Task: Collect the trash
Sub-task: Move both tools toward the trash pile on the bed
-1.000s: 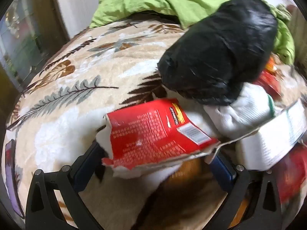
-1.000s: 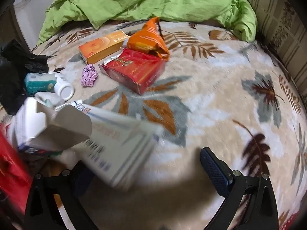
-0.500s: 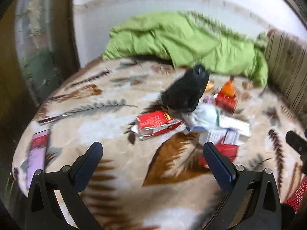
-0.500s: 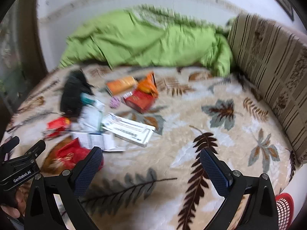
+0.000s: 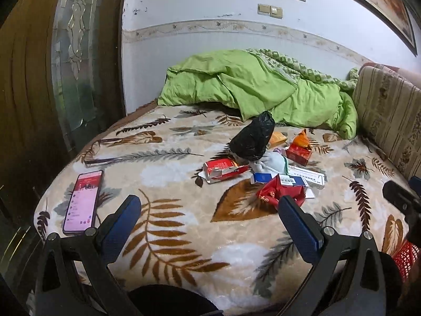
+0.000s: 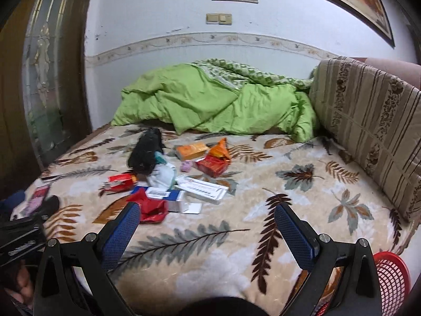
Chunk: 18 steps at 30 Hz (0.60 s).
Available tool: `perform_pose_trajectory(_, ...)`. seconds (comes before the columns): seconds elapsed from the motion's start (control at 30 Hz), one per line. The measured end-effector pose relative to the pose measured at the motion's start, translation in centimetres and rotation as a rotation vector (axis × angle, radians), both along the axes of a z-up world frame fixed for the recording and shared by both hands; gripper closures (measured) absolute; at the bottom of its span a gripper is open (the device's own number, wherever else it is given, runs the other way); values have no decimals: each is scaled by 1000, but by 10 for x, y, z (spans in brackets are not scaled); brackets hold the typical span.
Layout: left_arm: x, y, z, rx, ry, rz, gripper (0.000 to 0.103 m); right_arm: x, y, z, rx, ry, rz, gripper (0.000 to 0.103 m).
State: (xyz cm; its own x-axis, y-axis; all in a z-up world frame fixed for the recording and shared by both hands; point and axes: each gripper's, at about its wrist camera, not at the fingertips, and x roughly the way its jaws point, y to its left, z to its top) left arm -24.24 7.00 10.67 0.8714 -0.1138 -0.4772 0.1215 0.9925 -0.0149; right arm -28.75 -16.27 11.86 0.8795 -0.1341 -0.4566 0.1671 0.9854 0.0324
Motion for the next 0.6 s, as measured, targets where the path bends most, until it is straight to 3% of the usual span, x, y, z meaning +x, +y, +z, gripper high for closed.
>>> perform_pose_trajectory(0.1, 1, -6, -2, 34, 53, -12, 0, -2, 5, 1, -29, 50, 8, 1)
perform_pose_trajectory(0.33, -12, -15, 5, 52, 83, -64, 0, -5, -9, -9, 22, 168, -30, 1)
perform_pose_trajectory(0.6, -19, -20, 13, 70, 72, -83, 0, -4, -10, -9, 15, 182, -37, 1)
